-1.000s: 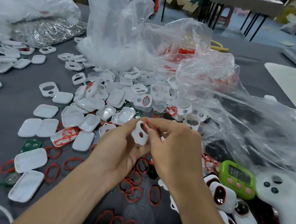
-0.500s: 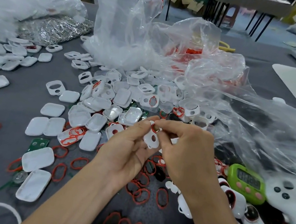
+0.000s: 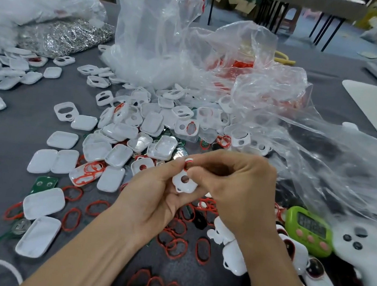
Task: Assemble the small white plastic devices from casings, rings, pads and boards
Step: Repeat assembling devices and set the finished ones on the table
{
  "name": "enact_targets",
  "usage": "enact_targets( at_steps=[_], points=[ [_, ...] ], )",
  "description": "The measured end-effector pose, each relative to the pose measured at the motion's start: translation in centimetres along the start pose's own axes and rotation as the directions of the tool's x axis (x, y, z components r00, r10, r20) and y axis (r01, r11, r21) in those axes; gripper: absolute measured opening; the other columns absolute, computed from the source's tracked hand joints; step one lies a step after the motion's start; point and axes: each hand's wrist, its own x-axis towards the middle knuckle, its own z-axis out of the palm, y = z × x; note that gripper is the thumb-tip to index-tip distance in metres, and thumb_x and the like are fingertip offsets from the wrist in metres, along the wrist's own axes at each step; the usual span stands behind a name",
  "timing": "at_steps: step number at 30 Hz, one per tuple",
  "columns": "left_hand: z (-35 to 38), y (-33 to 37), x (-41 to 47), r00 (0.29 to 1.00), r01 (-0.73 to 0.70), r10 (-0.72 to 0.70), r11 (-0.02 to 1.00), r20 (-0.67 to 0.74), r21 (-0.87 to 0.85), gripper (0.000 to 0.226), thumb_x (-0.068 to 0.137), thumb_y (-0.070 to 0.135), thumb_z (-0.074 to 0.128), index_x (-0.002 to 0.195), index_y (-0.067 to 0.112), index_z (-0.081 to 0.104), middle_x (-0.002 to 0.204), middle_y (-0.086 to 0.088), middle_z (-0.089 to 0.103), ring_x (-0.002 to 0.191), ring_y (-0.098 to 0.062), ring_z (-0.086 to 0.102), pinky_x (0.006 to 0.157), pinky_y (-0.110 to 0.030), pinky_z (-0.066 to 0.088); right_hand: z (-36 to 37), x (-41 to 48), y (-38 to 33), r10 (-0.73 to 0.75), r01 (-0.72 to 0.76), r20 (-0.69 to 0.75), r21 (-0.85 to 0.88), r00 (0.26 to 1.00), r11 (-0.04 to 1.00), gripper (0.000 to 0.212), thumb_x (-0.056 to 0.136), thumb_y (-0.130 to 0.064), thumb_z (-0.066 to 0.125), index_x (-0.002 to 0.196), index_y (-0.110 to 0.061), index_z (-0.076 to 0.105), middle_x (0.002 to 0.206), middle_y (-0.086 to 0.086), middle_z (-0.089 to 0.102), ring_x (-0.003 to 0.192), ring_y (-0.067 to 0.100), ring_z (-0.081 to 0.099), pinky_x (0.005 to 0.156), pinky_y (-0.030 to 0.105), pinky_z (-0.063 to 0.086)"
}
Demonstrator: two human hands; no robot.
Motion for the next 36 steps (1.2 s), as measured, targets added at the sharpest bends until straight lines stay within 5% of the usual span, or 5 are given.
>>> enact_targets(
  at_steps=[9,16,23,30,36],
  points=[
    [-0.2,0.0,-0.5,0.970,-0.180,0.142,0.966,0.199,0.184,0.031,0.091,0.020,0.055,0.096,0.003,0.081,0.106,-0.023,0.076,0.097,-0.028,0.076,0.072,-0.035,0.063,-1.7,1.3,0.8,0.267,-0.364,0.295,0.350,0.917,0.863,0.075,0.048,-0.020,0.098,0.118,-0.033,0.076,0.111,-0.005,0.067,0.100,0.012,0.070,0.086,0.036,0.060],
    [-0.9,-0.2,0.1,0.971,-0.216,0.183,0.948,0.153,0.234,0.025,0.089,0.016,0.063,0.100,0.001,0.080,0.105,-0.018,0.076,0.101,-0.029,0.074,0.079,-0.039,0.063,0.4,0.7,0.6,0.269,-0.389,0.289,0.550,0.919,0.739,0.035,0.081,0.019,0.072,0.097,-0.011,0.081,0.091,0.014,0.079,0.077,0.020,0.076,0.056,0.029,0.060],
    [0.1,-0.6,1.0,0.942,-0.312,0.243,0.888,0.231,0.339,0.025,0.086,0.009,0.065,0.103,0.014,0.082,0.109,-0.012,0.078,0.102,-0.021,0.075,0.081,-0.029,0.061,0.6,1.1,0.9,0.405,-0.458,0.225,0.556,0.886,0.694,0.028,0.093,0.007,0.065,0.108,-0.012,0.078,0.088,0.008,0.075,0.087,0.022,0.073,0.077,0.036,0.064],
    [-0.4,-0.7,0.6,0.694,-0.589,0.688,0.371,0.214,0.718,0.033,0.099,0.017,0.058,0.102,0.045,0.076,0.092,0.008,0.078,0.086,-0.013,0.072,0.077,-0.032,0.057,0.4,1.2,0.4,0.432,-0.548,0.360,0.692,0.827,0.470,0.028,0.100,0.002,0.054,0.120,-0.005,0.072,0.115,0.010,0.076,0.108,0.022,0.074,0.091,0.040,0.061],
    [-0.5,-1.4,0.4,0.699,-0.508,0.624,0.089,0.350,0.857,0.046,0.098,0.010,0.062,0.130,0.043,0.068,0.145,0.021,0.056,0.136,0.014,0.042,0.108,-0.005,0.034,1.9,0.4,0.2,0.429,-0.513,0.283,0.504,0.858,0.695,0.014,0.097,-0.019,0.069,0.090,-0.015,0.081,0.091,0.012,0.079,0.081,0.022,0.074,0.066,0.028,0.061]
  ],
)
